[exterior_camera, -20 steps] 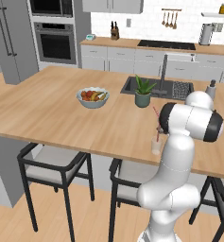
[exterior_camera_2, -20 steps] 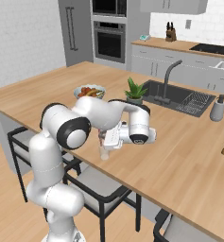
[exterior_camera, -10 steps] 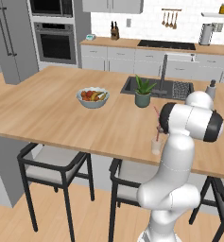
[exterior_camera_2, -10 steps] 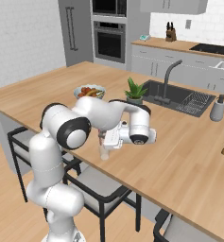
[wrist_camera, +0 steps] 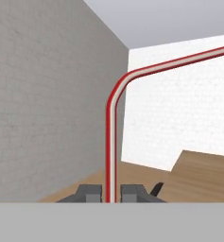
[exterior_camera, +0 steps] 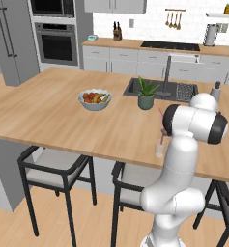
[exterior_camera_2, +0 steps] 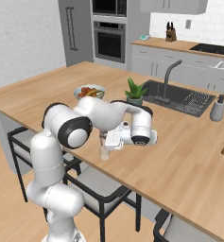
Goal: Take a straw from the drawer in front and place it inside the glass cup on the dining counter.
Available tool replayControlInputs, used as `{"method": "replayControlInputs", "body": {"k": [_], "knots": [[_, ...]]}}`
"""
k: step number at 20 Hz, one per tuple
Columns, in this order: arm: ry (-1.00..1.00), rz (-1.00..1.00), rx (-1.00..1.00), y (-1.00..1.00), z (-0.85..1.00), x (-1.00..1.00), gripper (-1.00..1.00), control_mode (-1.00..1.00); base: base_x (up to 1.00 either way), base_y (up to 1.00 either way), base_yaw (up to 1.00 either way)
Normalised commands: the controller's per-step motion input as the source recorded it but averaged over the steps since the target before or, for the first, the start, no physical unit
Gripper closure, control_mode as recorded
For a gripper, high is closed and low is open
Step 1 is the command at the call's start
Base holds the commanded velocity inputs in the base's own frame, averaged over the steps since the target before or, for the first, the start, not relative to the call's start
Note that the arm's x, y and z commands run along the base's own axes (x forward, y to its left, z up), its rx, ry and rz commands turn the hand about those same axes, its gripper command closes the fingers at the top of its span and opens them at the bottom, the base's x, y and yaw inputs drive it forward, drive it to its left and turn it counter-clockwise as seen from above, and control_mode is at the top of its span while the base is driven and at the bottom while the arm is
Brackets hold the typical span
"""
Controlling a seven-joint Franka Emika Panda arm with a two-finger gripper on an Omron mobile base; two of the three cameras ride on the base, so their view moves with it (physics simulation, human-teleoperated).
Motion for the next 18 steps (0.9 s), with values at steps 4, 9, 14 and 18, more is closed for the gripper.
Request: {"method": "replayControlInputs", "body": {"k": [4, 9, 14, 18], "knots": [[0.02, 0.0, 0.0, -0.06, -0.14, 0.02, 1.0, -1.0, 0.0, 0.0, 0.0], [0.06, 0.0, 0.01, -0.01, -0.19, 0.04, 1.0, -1.0, 0.0, 0.0, 0.0], [0.05, 0.0, 0.01, 0.0, -0.18, 0.05, 1.0, -1.0, 0.0, 0.0, 0.0], [0.04, 0.0, 0.0, 0.0, -0.17, 0.06, 1.0, -1.0, 0.0, 0.0, 0.0]]}}
